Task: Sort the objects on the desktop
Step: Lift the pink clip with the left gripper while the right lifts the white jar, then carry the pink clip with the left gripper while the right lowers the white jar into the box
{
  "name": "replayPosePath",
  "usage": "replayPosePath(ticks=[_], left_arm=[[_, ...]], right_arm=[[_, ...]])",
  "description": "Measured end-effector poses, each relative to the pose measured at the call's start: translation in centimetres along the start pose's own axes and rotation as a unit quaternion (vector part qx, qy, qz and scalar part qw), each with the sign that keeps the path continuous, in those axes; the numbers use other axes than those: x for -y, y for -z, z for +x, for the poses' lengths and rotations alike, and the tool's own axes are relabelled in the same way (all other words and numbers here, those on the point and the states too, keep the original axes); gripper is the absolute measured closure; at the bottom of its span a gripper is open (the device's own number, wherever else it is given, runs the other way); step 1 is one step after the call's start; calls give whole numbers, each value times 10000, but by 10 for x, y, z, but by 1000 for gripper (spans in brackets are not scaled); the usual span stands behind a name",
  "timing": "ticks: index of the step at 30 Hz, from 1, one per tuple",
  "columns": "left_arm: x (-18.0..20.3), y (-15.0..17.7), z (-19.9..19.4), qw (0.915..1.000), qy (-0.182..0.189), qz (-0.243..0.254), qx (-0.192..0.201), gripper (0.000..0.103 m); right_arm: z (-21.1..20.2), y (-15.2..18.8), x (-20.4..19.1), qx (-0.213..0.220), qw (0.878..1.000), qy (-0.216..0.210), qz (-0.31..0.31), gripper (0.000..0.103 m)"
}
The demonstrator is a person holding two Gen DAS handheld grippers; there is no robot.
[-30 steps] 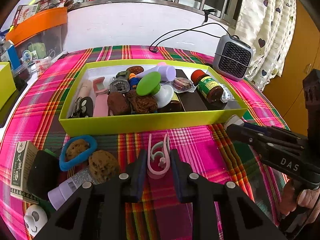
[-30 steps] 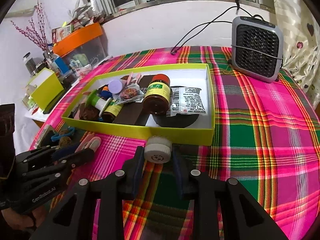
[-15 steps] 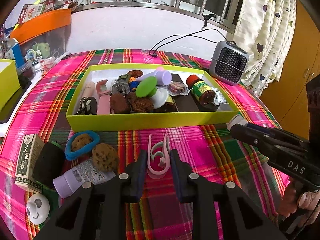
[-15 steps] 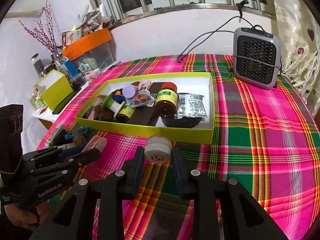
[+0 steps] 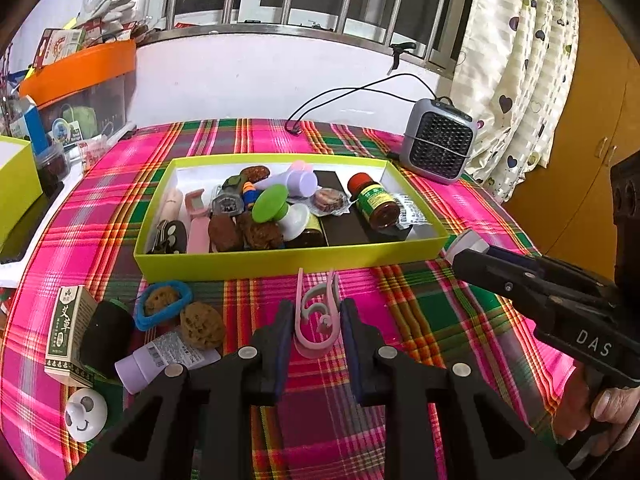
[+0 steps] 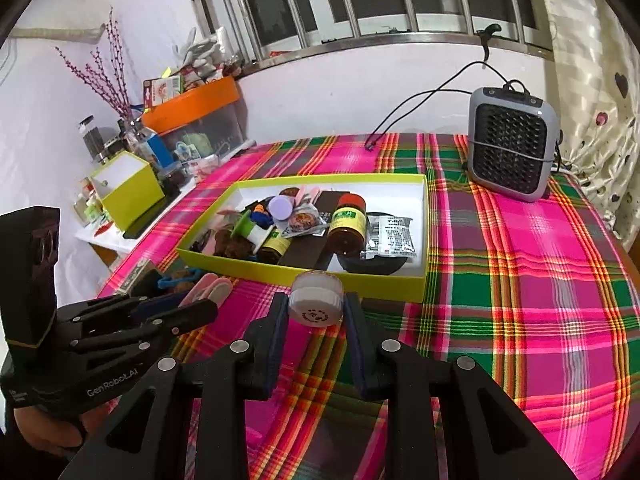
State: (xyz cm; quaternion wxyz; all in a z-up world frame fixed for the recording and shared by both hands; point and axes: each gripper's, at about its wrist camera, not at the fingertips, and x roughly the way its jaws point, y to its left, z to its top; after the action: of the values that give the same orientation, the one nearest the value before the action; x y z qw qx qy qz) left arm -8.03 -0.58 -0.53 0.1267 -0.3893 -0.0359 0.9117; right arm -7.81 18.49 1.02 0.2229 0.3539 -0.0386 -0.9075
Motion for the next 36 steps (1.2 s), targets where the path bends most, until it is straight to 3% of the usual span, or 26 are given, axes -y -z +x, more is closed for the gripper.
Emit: replayPosePath(ticks=[36], left_arm=[[3,-22,-3,9996,134,77,234,79]], right_arm=[[-3,-10,-6,119,9998,-94,-157,74]])
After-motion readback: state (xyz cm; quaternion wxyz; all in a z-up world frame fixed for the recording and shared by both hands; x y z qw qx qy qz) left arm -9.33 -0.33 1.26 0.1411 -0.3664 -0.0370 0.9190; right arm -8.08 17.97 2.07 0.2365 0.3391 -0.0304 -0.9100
